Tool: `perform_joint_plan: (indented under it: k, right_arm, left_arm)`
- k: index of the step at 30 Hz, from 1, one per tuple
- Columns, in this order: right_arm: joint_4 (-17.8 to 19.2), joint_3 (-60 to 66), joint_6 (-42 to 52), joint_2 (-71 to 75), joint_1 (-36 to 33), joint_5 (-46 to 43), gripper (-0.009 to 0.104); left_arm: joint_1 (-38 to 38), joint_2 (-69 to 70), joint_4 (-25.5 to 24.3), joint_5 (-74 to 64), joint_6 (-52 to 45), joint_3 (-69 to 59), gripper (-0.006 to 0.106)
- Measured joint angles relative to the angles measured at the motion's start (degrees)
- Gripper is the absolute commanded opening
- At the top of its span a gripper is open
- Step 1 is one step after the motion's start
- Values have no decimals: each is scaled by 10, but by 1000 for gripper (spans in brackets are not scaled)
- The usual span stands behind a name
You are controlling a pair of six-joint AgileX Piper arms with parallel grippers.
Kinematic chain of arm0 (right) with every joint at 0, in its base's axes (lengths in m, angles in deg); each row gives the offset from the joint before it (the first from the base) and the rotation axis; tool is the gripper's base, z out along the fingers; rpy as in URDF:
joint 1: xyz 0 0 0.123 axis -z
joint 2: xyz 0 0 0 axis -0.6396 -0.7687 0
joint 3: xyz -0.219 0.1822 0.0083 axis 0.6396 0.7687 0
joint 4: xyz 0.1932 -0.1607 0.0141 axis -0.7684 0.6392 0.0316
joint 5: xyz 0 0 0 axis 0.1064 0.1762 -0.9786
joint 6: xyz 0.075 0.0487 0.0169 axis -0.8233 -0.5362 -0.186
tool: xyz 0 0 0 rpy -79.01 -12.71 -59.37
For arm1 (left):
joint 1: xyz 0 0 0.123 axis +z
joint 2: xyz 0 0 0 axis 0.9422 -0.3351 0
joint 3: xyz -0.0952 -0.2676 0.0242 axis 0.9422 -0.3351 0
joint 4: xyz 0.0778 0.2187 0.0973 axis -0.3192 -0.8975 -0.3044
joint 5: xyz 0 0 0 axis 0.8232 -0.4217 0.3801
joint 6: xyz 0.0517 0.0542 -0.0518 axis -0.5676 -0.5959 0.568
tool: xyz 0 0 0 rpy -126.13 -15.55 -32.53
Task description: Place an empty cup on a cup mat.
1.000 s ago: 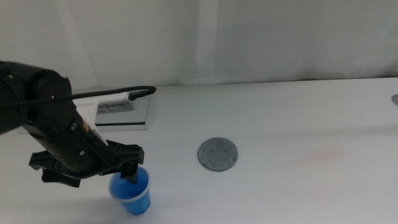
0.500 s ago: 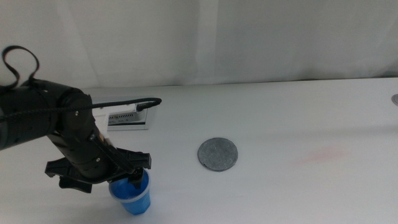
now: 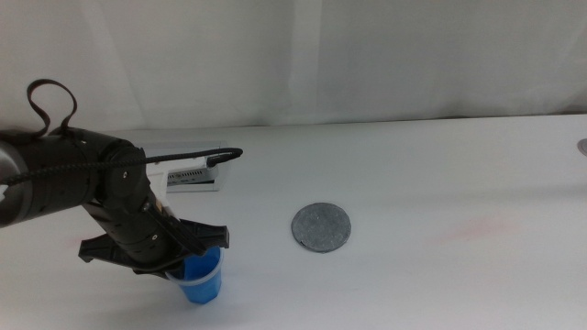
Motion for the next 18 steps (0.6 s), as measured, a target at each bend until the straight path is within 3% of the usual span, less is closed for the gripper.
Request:
perform_joint_plan:
  k: [9, 18]
  right_arm:
    - [0, 0, -2, 0, 0, 0, -3]
    - [0, 0, -2, 0, 0, 0, -3]
  left_arm:
    - [0, 0, 2, -6, -11, 22, -3]
    - [-8, 2, 22, -42, -52, 169, -3]
